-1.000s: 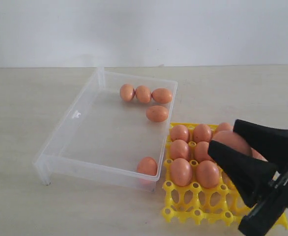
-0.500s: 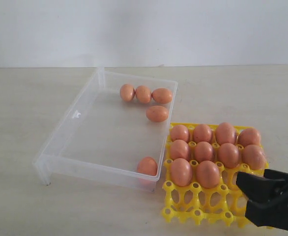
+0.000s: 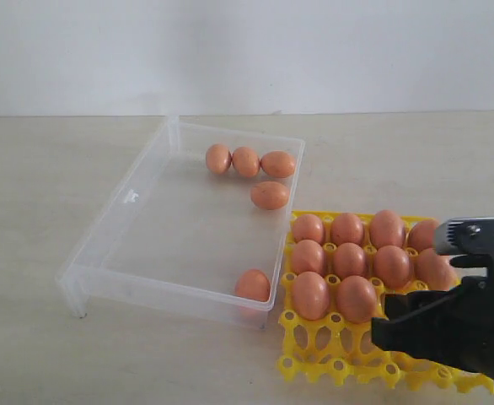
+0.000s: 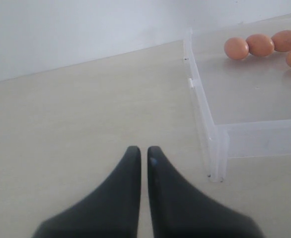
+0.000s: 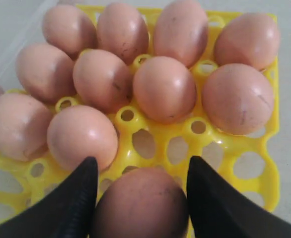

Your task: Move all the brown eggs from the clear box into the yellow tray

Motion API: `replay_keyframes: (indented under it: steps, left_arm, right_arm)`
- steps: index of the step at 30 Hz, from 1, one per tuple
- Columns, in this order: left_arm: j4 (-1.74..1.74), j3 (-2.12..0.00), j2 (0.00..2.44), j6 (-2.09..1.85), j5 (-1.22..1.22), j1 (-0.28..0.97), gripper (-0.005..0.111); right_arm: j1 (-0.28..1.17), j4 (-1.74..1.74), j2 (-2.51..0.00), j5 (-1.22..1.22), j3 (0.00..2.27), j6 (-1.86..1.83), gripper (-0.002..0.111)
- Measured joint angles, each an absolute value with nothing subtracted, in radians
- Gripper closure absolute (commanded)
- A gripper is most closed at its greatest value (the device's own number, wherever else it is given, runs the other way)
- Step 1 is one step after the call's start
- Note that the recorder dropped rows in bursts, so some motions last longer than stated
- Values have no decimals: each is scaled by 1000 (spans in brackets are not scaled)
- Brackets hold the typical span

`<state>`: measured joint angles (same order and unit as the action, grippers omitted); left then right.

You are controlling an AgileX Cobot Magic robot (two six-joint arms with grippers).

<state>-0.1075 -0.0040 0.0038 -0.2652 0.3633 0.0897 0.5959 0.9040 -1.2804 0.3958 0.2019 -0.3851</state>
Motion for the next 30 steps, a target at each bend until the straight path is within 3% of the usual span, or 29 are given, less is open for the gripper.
replay_keyframes:
  steps: [7, 30]
  left_arm:
    - [-108, -4, 4, -265, 363, 90, 103]
    - [-108, -4, 4, -265, 363, 90, 103]
  right_arm:
    - [591, 888, -1424, 440, 283, -421, 109]
    - [591, 861, -1435, 477, 299, -446, 109]
